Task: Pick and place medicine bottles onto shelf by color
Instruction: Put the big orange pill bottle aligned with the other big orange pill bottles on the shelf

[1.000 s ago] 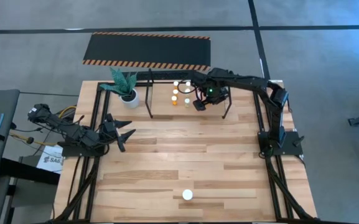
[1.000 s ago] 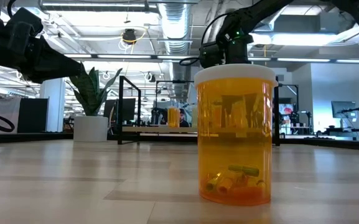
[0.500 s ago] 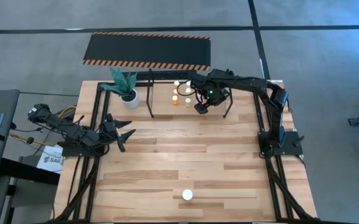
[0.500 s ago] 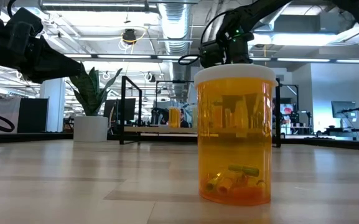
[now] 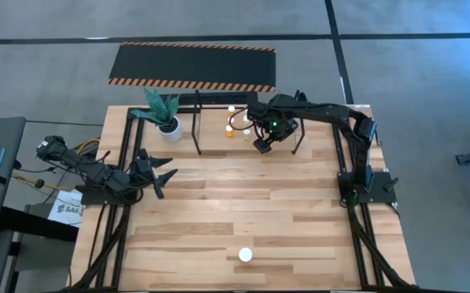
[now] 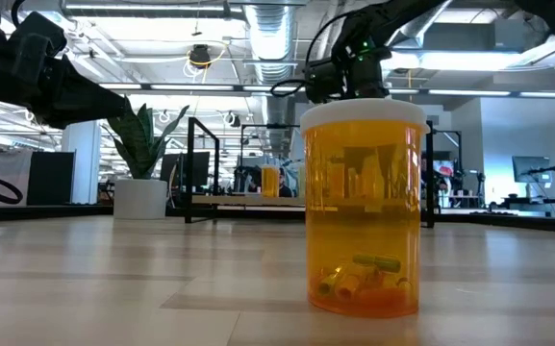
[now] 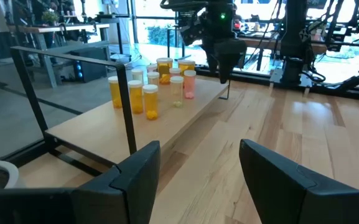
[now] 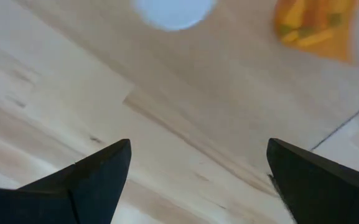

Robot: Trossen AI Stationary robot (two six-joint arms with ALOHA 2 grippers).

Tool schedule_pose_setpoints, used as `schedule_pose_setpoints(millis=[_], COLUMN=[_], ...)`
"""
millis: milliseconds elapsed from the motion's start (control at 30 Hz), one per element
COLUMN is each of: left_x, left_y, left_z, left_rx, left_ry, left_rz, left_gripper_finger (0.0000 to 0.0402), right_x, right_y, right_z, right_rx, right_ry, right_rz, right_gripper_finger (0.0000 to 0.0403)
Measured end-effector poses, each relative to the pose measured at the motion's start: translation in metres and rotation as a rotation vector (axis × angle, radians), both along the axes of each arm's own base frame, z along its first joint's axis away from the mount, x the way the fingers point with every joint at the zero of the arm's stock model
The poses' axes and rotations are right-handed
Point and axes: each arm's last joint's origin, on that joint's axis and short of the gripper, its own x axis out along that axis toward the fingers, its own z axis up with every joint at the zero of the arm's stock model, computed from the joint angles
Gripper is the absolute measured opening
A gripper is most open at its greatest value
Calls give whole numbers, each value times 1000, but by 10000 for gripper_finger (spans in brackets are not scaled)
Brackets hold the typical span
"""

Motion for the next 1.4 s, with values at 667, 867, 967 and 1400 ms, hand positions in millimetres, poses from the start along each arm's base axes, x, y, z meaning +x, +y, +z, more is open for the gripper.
schedule_pose_setpoints(millis=[667,867,967,1400], left_x=[0,0,0,0], left_y=[0,0,0,0], left_z=[0,0,0,0], left_rx=[0,0,0,0], left_ry=[0,0,0,0], left_rz=[0,0,0,0], left_gripper_finger=[208,208,208,208], right_x=[38,46,47,42], right_y=[116,173,201,294], right_z=[0,-1,-1,1], right_rx=[49,10,11,78], right_ry=[-7,-50,-73,-207], right_rz=[-212,-311,-354,-554], right_gripper_finger=[396,386,384,388])
